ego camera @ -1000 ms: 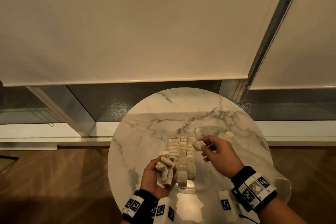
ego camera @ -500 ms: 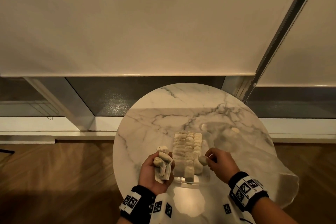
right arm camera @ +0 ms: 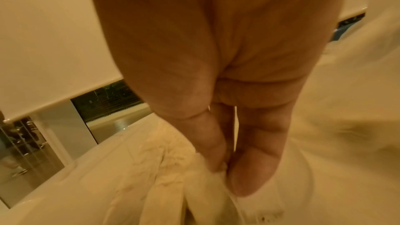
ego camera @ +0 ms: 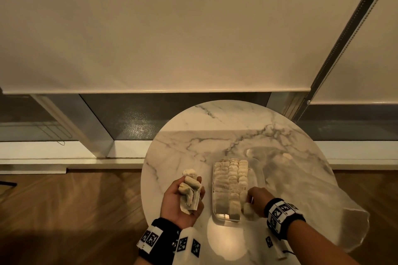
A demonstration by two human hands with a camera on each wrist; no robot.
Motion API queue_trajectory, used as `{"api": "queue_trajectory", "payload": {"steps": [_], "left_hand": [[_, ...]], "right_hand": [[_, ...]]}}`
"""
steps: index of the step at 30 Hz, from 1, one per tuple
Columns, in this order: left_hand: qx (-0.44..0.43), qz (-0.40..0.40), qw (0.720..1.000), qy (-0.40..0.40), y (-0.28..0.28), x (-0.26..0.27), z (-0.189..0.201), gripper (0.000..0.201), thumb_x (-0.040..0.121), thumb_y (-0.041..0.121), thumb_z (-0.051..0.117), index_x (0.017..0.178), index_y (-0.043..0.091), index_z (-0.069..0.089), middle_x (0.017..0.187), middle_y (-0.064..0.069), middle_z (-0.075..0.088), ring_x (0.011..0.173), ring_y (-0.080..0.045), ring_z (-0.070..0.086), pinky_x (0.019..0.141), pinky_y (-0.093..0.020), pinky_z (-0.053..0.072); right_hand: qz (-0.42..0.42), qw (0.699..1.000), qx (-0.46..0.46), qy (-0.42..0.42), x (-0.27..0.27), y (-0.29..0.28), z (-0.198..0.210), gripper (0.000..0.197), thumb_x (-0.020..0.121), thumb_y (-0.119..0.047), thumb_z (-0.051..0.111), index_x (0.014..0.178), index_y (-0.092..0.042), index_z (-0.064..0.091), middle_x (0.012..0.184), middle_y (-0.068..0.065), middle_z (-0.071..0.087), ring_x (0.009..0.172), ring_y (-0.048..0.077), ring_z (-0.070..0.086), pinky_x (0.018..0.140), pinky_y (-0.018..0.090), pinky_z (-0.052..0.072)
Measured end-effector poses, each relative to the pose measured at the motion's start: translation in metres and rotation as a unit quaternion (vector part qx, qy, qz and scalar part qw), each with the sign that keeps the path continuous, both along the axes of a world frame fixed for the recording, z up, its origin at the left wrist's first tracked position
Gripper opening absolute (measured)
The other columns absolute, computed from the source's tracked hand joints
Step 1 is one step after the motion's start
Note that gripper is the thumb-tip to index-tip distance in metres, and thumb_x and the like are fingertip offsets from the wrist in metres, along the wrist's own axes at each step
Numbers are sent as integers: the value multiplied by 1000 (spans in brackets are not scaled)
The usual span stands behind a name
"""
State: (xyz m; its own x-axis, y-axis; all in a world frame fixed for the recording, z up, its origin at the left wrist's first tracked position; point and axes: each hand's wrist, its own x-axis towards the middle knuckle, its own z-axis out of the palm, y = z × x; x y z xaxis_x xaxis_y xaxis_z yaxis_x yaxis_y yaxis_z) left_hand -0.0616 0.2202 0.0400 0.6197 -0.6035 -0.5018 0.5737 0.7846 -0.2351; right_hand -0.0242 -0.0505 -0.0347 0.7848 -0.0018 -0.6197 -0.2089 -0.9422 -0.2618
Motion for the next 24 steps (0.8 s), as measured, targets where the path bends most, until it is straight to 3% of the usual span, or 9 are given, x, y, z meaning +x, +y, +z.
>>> {"api": "queue_trajectory", "payload": {"steps": [3,8,13,17,21,24], "left_hand": [[0,-5,1000,-3,7,3,-6,24,90,28,56,100,8,62,84,17,54,51,5,53,51,-12,49],[-6,3,1000,9,16,4,-11,24,87,26,60,101,7,62,83,13,56,49,7,50,56,-1,37],[43,-6,999,-1,27,6,-15,29,81,23,65,105,8,62,79,12,60,52,8,50,55,-7,39],[78,-11,997,-14,32,9,-18,29,79,24,69,103,8,65,78,14,60,66,22,34,62,-2,18],[23,-3,1000,-4,32,13,-15,23,85,25,62,99,8,64,80,14,58,51,9,48,58,-1,29],[19,-6,1000,-7,31,16,-14,23,86,28,60,96,8,65,78,14,59,49,4,54,49,-12,44]], "right_hand": [[-11,1000,-10,-28,3,3,-7,21,93,-13,51,107,-19,65,116,4,64,102,21,61,88,25,49],[-48,998,-4,-51,8,10,-13,17,93,-15,53,102,-21,66,114,4,66,100,20,62,86,23,48],[-69,996,-16,-54,10,14,-16,13,93,-15,54,94,-23,64,112,5,65,100,21,63,85,24,50],[-83,994,-21,-66,11,16,-19,15,94,-15,53,98,-21,65,111,5,65,97,21,63,85,25,50],[-119,989,-29,-81,12,17,-18,22,97,-20,47,113,-17,62,119,10,63,103,24,62,87,27,50],[-156,983,-44,-85,12,16,-17,30,97,-18,49,125,-11,57,127,13,60,114,26,60,94,29,49]]}}
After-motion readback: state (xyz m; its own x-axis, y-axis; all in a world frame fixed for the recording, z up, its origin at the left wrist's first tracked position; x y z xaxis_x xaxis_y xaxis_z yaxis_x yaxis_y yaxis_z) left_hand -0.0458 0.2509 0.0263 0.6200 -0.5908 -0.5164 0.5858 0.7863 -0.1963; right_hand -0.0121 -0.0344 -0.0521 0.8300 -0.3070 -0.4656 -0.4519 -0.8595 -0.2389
